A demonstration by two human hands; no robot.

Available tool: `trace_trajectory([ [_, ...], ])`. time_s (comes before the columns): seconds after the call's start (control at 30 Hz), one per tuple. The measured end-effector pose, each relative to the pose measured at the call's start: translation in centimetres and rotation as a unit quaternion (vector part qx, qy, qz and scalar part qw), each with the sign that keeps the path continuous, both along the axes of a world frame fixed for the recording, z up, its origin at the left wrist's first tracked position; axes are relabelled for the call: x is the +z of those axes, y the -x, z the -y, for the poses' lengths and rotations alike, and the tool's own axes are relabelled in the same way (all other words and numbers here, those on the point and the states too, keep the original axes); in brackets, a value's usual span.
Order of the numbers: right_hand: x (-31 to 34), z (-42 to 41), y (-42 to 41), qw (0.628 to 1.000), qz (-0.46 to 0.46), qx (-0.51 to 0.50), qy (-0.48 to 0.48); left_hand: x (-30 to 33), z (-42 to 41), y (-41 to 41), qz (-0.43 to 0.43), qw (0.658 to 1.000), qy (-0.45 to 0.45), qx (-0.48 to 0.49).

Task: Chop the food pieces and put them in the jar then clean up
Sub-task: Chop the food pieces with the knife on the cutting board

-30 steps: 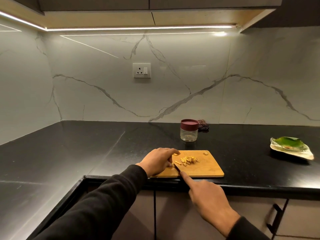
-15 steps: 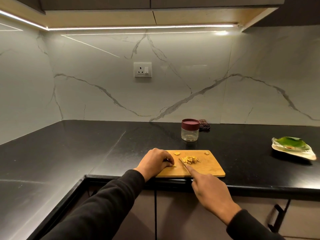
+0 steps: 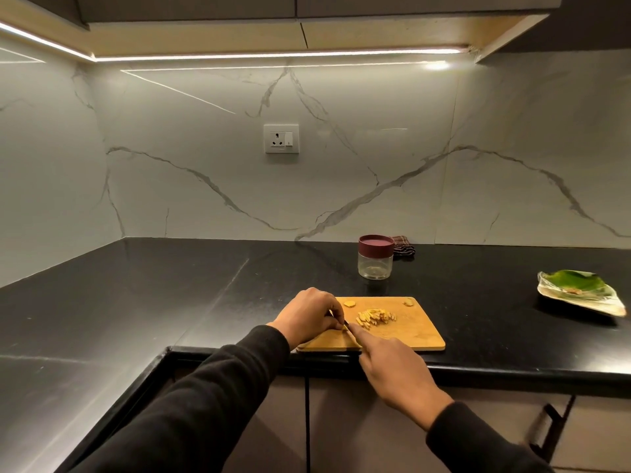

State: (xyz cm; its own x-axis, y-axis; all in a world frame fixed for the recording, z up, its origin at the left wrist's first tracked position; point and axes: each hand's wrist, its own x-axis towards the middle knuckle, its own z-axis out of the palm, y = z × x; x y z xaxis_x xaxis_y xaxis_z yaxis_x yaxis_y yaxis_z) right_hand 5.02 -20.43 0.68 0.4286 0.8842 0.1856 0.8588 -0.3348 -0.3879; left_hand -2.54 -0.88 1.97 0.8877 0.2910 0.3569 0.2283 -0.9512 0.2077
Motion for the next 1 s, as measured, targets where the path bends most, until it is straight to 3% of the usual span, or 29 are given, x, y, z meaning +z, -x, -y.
trace_trajectory([
  [0.7,-0.4,-0.4,0.4,0.998,-0.054,0.010,-0.008,-0.3,0.2,-0.2,0.013,1.000,0.005,0.019],
  [0.83,-0.7,1.7,0.8,1.000,-0.019,-0.004,0.006,-0.2,0.2,-0.2,0.007,1.000,0.010,0.017],
  [1.0,0.0,2.8,0.9,0.991,0.117,-0.020,0.067,-0.2,0.2,0.1,0.002,1.000,-0.003,0.014],
])
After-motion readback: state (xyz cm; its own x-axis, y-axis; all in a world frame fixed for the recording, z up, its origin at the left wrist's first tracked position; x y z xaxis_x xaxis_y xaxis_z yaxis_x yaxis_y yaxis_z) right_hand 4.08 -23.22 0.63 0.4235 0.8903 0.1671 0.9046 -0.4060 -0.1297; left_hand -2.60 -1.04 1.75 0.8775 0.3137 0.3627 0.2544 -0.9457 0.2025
